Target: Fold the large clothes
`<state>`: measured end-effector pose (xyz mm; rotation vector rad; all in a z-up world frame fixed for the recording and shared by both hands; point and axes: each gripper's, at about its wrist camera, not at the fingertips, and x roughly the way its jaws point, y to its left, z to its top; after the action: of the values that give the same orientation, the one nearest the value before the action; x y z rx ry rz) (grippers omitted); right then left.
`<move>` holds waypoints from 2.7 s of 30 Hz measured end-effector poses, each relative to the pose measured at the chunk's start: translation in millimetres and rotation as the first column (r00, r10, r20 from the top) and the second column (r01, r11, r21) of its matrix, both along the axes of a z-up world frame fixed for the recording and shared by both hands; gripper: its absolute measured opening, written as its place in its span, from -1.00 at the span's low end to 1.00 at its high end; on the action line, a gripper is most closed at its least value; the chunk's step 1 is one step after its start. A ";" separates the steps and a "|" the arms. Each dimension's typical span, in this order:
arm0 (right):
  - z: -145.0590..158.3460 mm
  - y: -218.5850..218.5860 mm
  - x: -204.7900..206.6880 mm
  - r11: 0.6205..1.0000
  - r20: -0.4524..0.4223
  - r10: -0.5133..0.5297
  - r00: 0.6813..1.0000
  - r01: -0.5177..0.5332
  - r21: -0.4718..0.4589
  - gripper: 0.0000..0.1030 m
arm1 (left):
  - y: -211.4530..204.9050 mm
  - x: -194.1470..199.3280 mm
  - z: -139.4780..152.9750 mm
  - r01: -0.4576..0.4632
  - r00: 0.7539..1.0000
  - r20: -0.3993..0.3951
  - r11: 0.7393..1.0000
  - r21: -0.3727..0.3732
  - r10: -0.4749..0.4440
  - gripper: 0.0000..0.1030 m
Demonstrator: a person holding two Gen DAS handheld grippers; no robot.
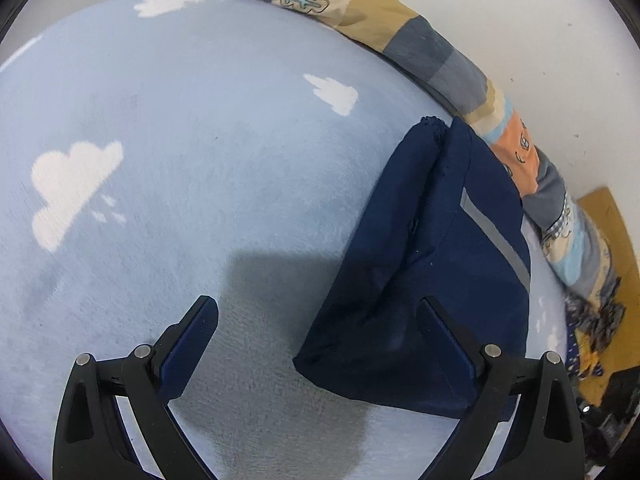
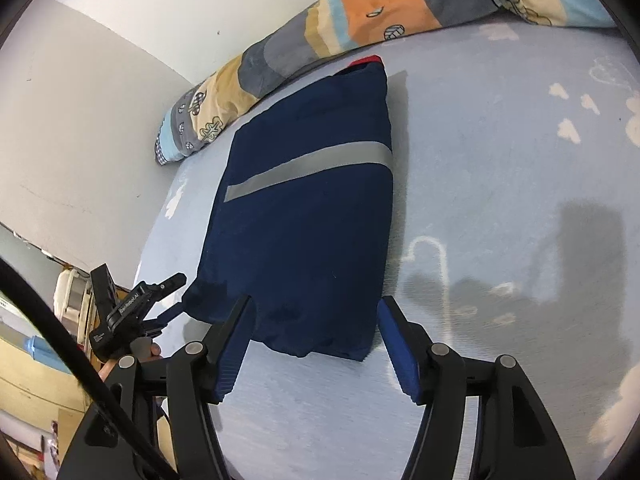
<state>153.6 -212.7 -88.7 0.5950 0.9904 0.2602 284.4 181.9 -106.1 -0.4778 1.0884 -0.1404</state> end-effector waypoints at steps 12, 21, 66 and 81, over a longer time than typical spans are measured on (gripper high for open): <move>-26.2 -0.6 14.8 1.000 -0.059 -0.005 0.998 0.006 0.021 0.45 | -0.1 12.9 -12.2 0.029 0.998 -0.049 0.996 -0.089 -0.033 0.92; -39.1 -5.5 24.4 0.995 -0.081 -0.019 0.997 0.027 0.093 0.45 | -4.5 41.7 -32.5 0.053 0.993 -0.084 0.960 -0.275 -0.079 0.92; -15.6 44.8 117.6 0.973 0.060 0.115 0.992 -0.100 -0.208 -0.29 | -117.3 77.5 7.2 0.320 0.940 0.109 0.946 0.054 -0.324 -0.29; 11.2 46.9 96.3 0.968 0.108 0.132 0.985 -0.105 -0.226 -0.34 | -143.5 44.7 44.6 0.389 0.904 0.146 0.915 0.103 -0.401 -0.34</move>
<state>249.9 -165.7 -77.5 0.3146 0.9230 0.2856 329.1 38.4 -61.5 -0.1706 1.0127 -0.4900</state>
